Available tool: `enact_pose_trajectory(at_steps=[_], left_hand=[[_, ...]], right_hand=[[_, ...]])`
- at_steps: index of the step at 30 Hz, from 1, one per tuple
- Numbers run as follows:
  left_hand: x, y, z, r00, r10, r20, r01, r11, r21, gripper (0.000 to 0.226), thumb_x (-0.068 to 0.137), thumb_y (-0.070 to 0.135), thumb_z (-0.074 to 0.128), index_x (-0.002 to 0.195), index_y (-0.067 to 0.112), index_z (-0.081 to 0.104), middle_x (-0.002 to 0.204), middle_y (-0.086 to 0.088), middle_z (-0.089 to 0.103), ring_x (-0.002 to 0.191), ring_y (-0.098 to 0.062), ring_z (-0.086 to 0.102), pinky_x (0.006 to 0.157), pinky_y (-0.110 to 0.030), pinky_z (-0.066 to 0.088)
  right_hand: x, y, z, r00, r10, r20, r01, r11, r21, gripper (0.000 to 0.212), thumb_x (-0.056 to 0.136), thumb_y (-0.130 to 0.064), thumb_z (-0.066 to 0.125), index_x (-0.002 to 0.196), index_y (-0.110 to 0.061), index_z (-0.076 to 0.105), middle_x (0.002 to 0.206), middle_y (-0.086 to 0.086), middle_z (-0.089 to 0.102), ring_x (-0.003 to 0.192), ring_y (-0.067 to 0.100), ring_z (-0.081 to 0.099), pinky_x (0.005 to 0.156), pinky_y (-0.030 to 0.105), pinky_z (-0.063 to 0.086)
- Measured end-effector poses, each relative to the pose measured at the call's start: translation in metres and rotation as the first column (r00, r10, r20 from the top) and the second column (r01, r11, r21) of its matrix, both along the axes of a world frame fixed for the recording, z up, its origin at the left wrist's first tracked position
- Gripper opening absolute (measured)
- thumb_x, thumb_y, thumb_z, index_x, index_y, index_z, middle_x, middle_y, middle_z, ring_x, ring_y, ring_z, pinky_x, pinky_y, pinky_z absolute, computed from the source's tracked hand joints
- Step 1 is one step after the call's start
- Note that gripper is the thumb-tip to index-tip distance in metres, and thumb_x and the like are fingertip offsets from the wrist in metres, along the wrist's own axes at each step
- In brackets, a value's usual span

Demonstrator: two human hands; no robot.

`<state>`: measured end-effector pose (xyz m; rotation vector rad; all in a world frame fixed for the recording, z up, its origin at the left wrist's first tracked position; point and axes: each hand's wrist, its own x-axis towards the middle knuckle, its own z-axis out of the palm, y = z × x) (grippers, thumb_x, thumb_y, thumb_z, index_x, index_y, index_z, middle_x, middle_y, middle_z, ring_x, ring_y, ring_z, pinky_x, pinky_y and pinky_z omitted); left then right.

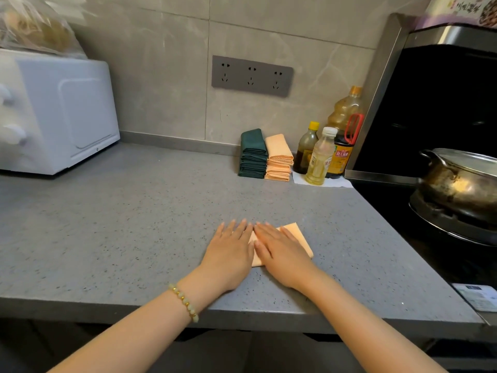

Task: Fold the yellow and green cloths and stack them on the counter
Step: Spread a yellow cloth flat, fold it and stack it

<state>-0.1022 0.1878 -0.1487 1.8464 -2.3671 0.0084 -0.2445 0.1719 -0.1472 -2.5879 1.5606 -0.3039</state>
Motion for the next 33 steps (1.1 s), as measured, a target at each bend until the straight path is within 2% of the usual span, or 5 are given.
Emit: enact_pose_trajectory(at_steps=[13, 20, 26, 29, 33], left_hand=[[0.012, -0.003, 0.0, 0.995, -0.094, -0.044, 0.099, 0.983, 0.155, 0.062, 0.102, 0.045, 0.014, 0.153, 0.014, -0.004, 0.161, -0.001, -0.007, 0.147, -0.015, -0.008, 0.118, -0.029, -0.009], [0.015, -0.004, 0.003, 0.995, -0.097, -0.038, 0.103, 0.975, 0.195, 0.066, 0.101, 0.05, 0.016, 0.153, 0.015, -0.003, 0.161, 0.0, -0.006, 0.148, -0.015, -0.004, 0.12, -0.031, -0.003], [0.009, -0.012, 0.004, 0.999, 0.011, -0.042, -0.003, 0.98, 0.197, 0.064, 0.102, 0.047, 0.015, 0.153, 0.013, 0.0, 0.161, -0.003, -0.004, 0.148, -0.018, -0.001, 0.119, -0.032, -0.002], [0.004, -0.026, 0.004, 0.983, 0.172, -0.065, -0.157, 0.969, 0.188, 0.063, 0.102, 0.046, 0.017, 0.153, 0.009, 0.006, 0.161, -0.007, 0.004, 0.147, -0.022, 0.007, 0.118, -0.035, 0.007], [-0.006, -0.044, 0.02, 0.966, 0.257, 0.0, -0.254, 0.956, 0.149, 0.057, 0.101, 0.048, 0.026, 0.139, 0.01, 0.041, 0.145, -0.01, 0.038, 0.135, -0.027, 0.03, 0.108, -0.036, 0.027]], right_hand=[[-0.025, -0.012, 0.001, 0.995, 0.069, -0.079, -0.06, 0.992, 0.109, 0.055, 0.101, -0.045, 0.015, 0.152, -0.026, 0.005, 0.158, -0.012, 0.001, 0.144, 0.001, -0.004, 0.111, 0.018, -0.006], [-0.064, -0.019, 0.006, 0.996, 0.008, -0.085, 0.008, 0.982, 0.189, 0.051, 0.102, -0.041, 0.011, 0.151, -0.029, 0.0, 0.157, -0.015, -0.005, 0.134, -0.009, -0.013, 0.11, 0.017, -0.01], [-0.082, -0.027, 0.018, 0.978, -0.18, -0.102, 0.196, 0.964, 0.182, 0.052, 0.103, -0.037, 0.016, 0.152, -0.021, 0.006, 0.159, -0.006, 0.001, 0.145, 0.008, -0.001, 0.115, 0.024, -0.001], [-0.083, -0.018, 0.026, 0.933, -0.319, 0.165, 0.285, 0.937, 0.2, 0.052, 0.102, -0.036, 0.03, 0.15, -0.021, 0.02, 0.157, -0.002, 0.019, 0.143, 0.014, 0.02, 0.114, 0.028, 0.018], [-0.062, -0.007, 0.041, 0.633, -0.496, 0.595, 0.157, 0.835, 0.528, 0.044, 0.101, -0.02, 0.041, 0.142, -0.005, 0.036, 0.143, 0.012, 0.043, 0.114, 0.019, 0.052, 0.087, 0.018, 0.045]])
